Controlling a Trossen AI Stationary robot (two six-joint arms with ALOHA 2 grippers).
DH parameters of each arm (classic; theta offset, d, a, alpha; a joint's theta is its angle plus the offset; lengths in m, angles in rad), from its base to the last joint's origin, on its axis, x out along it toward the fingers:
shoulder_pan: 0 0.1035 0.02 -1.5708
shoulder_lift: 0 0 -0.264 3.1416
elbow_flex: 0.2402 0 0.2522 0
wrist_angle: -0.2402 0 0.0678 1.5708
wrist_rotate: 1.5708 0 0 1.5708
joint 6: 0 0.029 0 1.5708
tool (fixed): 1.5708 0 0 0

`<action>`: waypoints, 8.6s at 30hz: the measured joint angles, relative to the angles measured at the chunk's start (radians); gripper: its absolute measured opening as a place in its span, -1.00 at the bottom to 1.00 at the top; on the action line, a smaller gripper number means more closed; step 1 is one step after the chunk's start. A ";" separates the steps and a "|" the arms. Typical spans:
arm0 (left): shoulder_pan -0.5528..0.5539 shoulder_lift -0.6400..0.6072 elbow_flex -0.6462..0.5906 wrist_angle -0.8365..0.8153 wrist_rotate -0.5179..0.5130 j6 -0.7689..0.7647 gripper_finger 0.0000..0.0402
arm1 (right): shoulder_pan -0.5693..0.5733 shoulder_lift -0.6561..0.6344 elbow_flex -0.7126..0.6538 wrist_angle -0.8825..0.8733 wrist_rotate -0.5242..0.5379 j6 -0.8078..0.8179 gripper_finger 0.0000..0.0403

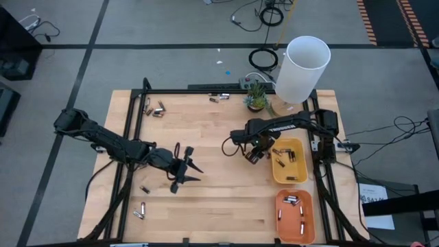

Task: Sort batteries
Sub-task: Put the black battery into the orange bin, then put the brown battery into the yellow bin

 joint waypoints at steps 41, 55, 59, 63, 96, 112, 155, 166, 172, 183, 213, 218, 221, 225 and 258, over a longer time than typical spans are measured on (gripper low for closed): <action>0.000 0.000 0.000 -0.005 -0.015 -0.018 -0.24 | 0.094 0.002 0.194 0.056 -0.071 -0.029 -0.77; -0.005 0.224 -0.013 0.424 0.142 -0.104 -0.24 | 0.532 0.001 0.388 -0.039 -0.097 0.351 -0.77; -0.010 0.447 0.015 0.656 0.154 -0.117 -0.24 | 0.677 0.000 0.413 -0.040 -0.042 0.529 -0.78; -0.007 0.638 0.132 0.694 0.110 -0.215 -0.24 | 0.794 0.000 0.413 -0.058 -0.017 0.703 -0.78; -0.006 0.893 0.575 0.056 0.108 -0.307 -0.24 | 1.073 0.000 0.410 -0.210 -0.012 1.330 -0.13; 0.009 0.614 0.545 -0.248 -0.055 -0.225 -0.24 | 0.943 0.000 0.464 -0.164 0.720 0.998 -0.20; -0.132 -0.480 -0.134 -0.234 -0.261 -0.390 -0.24 | 0.577 0.009 -0.188 0.842 0.509 0.453 -0.72; -0.160 -0.477 -0.134 -0.233 -0.291 -0.391 -0.24 | 0.568 0.053 -0.164 0.817 0.488 0.441 -0.95; -0.160 -0.477 -0.134 -0.236 -0.291 -0.391 -0.24 | 0.571 -0.009 -0.019 0.574 0.499 0.371 -0.96; -0.160 -0.476 -0.134 -0.298 -0.287 -0.443 -0.24 | 0.651 -0.064 0.398 0.048 0.408 0.348 -0.97; -0.240 -0.346 -0.133 -0.196 -0.275 -0.525 -0.24 | 1.096 -0.041 0.311 -0.083 0.027 1.219 -0.93; -0.292 -0.346 -0.133 -0.198 -0.270 -0.555 -0.24 | 1.096 -0.041 0.300 -0.035 0.027 1.218 -0.74; -0.327 -0.346 -0.127 -0.205 -0.252 -0.567 -0.24 | 1.096 -0.041 0.300 -0.038 0.028 1.243 -0.62; -0.368 -0.346 -0.103 -0.201 -0.250 -0.550 -0.24 | 1.096 -0.041 0.300 -0.060 0.028 1.244 -0.51; -0.478 -0.141 -0.076 -0.759 0.124 -1.783 -0.24 | 0.865 -0.042 0.301 0.078 1.156 0.328 -0.54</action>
